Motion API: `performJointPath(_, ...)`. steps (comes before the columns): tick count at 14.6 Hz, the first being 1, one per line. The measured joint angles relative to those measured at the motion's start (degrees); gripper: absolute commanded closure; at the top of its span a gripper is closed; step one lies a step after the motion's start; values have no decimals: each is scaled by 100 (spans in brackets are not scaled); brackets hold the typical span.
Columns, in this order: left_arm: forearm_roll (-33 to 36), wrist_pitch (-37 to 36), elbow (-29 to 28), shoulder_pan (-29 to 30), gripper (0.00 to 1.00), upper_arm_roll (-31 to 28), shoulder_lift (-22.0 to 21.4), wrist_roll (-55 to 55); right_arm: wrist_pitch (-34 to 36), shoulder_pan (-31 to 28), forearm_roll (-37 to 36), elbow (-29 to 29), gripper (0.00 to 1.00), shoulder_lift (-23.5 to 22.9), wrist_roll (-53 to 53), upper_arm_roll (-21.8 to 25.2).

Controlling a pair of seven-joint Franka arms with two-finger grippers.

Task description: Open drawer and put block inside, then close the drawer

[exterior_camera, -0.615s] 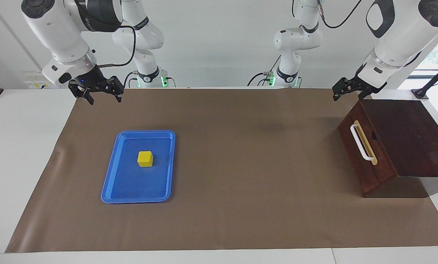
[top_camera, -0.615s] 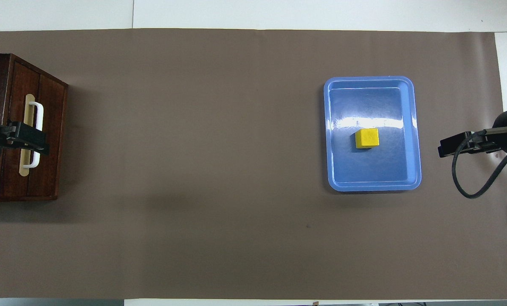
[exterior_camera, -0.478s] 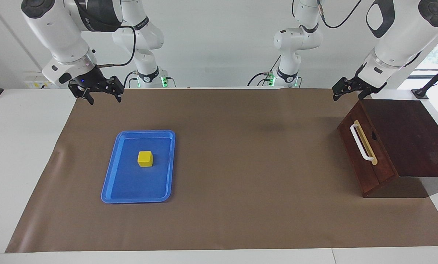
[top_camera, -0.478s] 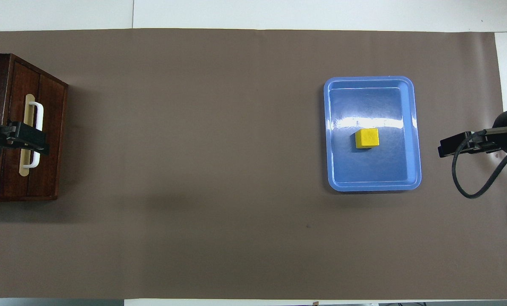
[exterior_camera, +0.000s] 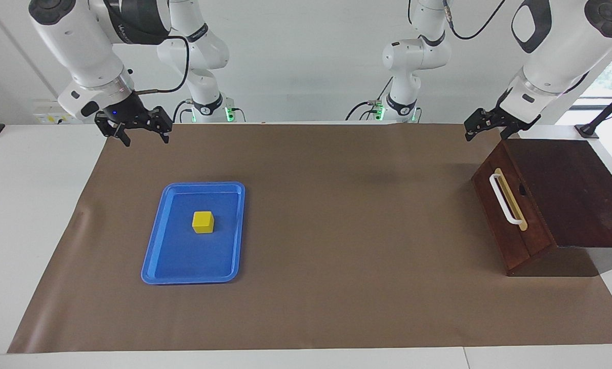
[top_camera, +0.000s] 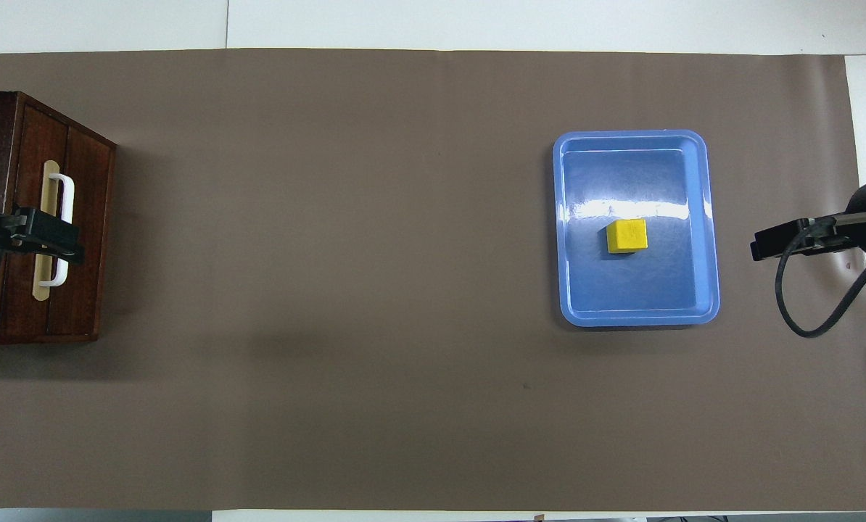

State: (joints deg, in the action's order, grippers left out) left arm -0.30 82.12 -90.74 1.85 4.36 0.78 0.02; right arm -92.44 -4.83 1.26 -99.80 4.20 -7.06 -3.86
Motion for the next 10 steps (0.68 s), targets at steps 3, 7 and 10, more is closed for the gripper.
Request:
performJointPath(3, 23, 87, -31, 0, 0, 0, -1, 0, -251, -2, 4, 1, 0, -18, 410, 2)
performJointPath(7, 552, 773, -460, -92, 0, 35, -105, 1, -338, -62, 159, 203, 0, -505, 1949, 62)
performJointPath(10, 1117, 1367, -946, -209, 0, 64, -194, -9, -421, -141, 380, 657, 0, -1237, 3658, 85)
